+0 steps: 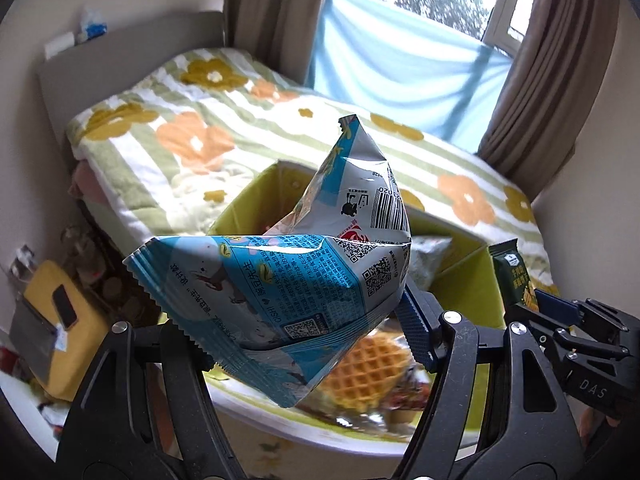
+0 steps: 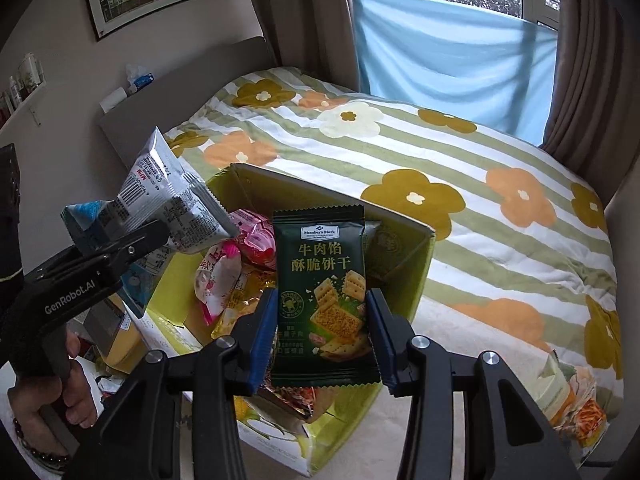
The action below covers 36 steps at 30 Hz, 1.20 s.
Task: Organize snacks
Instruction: 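Carry both snacks over the box and open the left gripper inside, then open the right gripper over the box, then withdraw both grippers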
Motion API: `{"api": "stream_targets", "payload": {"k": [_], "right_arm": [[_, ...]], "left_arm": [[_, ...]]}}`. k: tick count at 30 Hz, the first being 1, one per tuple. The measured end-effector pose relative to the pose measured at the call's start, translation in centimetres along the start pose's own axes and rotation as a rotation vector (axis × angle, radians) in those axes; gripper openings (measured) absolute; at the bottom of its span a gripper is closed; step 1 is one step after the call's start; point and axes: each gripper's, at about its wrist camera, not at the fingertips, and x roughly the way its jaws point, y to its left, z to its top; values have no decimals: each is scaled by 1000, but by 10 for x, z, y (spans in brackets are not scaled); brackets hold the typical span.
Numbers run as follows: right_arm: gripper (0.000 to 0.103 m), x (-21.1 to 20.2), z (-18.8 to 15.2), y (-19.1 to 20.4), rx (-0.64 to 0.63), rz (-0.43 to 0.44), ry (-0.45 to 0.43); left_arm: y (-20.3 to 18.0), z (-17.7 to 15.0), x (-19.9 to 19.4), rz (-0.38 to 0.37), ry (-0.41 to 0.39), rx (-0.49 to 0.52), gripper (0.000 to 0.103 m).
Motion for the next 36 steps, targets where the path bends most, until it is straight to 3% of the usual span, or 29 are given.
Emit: {"api": "stream_targets", "payload": {"k": [2,5,7,8,13,21,27,28,30,31,32,36], "right_arm": [[41,10,-3,4,30,-9,18],[41,17,-7,7,66,-27,39],[41,18,-8,6,80,-43,49],[41,18,-9,5,89,-54,54],[41,21,-14,-5,133,-87,81],[41,31,-14,-6,148,-82,104],[41,40,-2,-8,172,-30,112],[43,42,-1,-8,175,-26,109],[68,41,1,-8,182,-25,84],[96,39,1,-8,187,-13,67],[103,37,-1,-7,189,7,57],[103,31,-8,-4,180,14,50]], "left_arm": [[10,-1,12,-9,37,19,68],[22,-1,24,-87,88,52,73],[22,-4,27,-153,122,80,89],[21,-7,27,-156,129,90,102],[34,-19,33,-146,186,100,103],[37,-12,8,-84,127,149,103],[26,-4,-2,-85,93,167,103],[25,-3,-3,-85,90,168,103],[22,-1,-5,-82,85,174,103],[20,-1,-6,-78,84,180,103],[19,-2,-6,-72,83,184,103],[16,-5,-8,-64,87,192,103]]}}
